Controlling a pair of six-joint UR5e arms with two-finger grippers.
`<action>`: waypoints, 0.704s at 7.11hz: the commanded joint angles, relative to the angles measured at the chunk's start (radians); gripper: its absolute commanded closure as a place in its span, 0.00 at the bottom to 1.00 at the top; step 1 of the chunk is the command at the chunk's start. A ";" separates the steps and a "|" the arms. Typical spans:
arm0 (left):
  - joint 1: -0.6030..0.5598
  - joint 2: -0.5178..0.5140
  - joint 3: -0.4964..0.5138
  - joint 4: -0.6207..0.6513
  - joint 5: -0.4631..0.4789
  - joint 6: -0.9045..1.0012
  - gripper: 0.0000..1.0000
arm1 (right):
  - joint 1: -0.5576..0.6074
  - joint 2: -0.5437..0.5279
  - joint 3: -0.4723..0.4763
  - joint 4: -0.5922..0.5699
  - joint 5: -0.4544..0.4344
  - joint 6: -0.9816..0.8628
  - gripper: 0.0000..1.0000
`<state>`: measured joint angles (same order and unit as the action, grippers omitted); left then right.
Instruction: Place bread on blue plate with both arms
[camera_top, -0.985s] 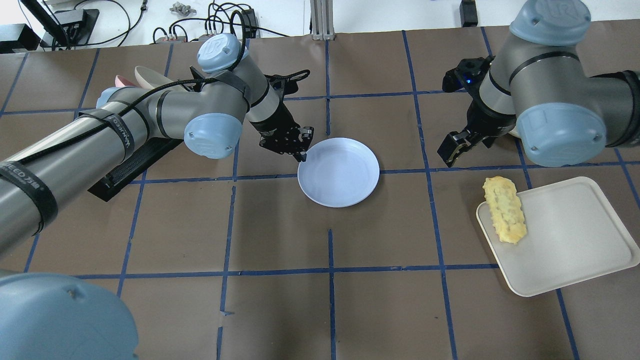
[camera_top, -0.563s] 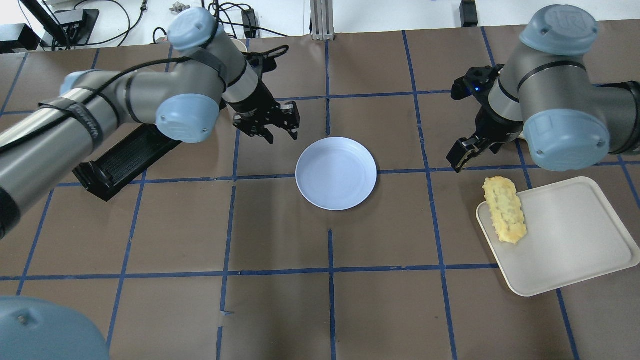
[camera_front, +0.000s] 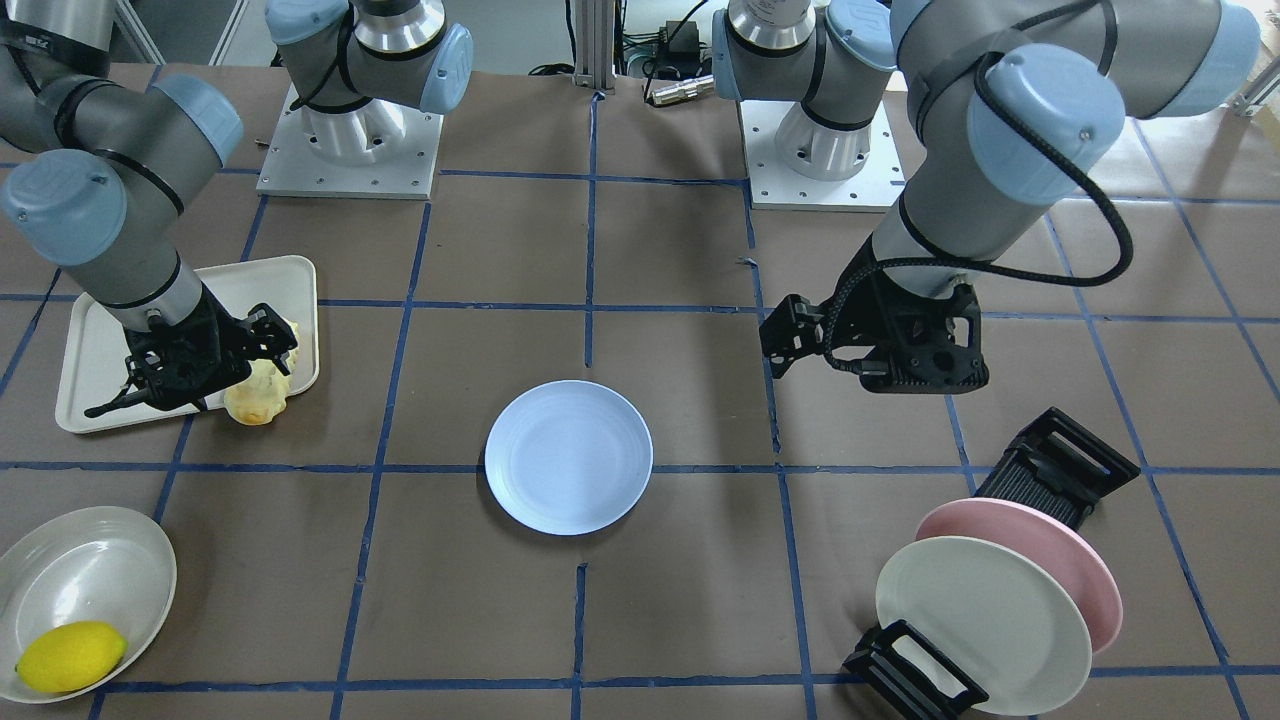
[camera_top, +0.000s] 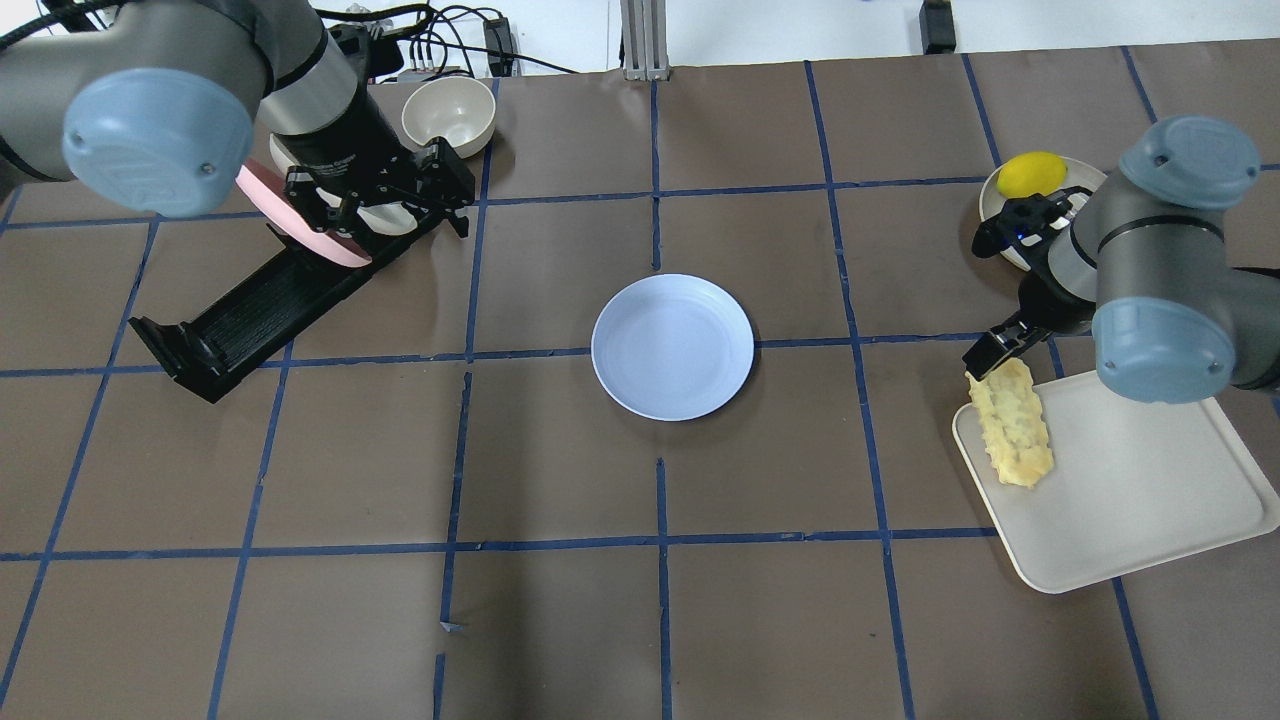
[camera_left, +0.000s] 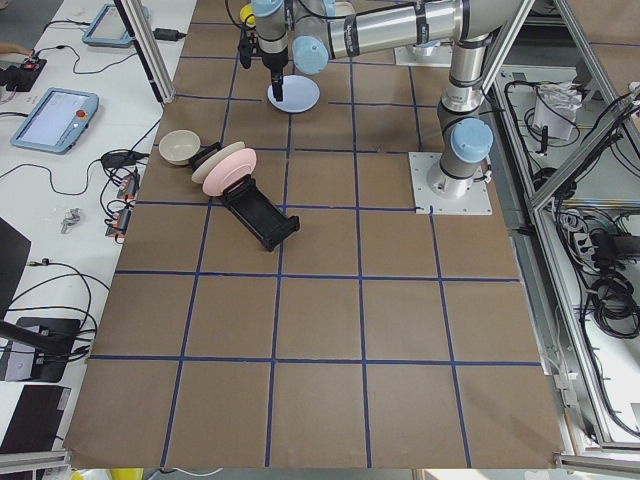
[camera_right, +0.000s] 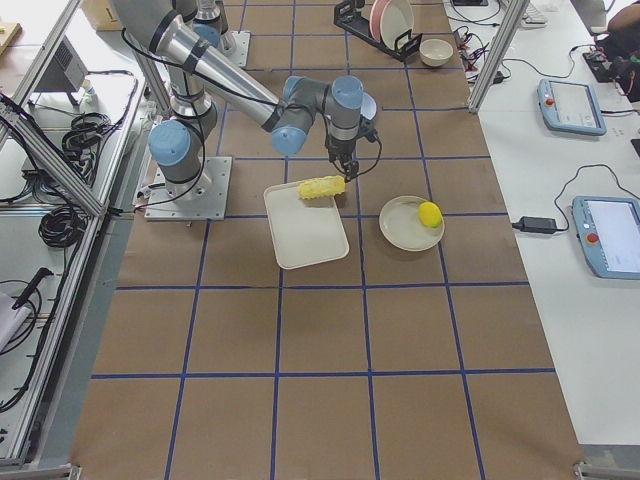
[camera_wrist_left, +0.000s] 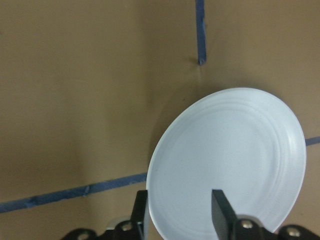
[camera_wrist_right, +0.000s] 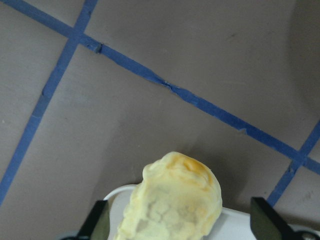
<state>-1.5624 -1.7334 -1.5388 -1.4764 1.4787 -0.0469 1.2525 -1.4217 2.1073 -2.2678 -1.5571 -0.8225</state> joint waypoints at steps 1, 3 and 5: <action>-0.007 0.078 0.055 -0.148 0.082 0.018 0.00 | -0.022 0.010 0.112 -0.174 0.008 -0.012 0.00; 0.005 0.101 0.046 -0.159 0.117 0.050 0.00 | -0.024 0.007 0.160 -0.237 0.005 -0.003 0.36; 0.004 0.066 0.058 -0.142 0.108 0.065 0.00 | -0.024 0.004 0.168 -0.227 0.005 0.025 0.91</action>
<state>-1.5599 -1.6520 -1.4903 -1.6237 1.5911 0.0110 1.2291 -1.4161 2.2682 -2.4962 -1.5527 -0.8102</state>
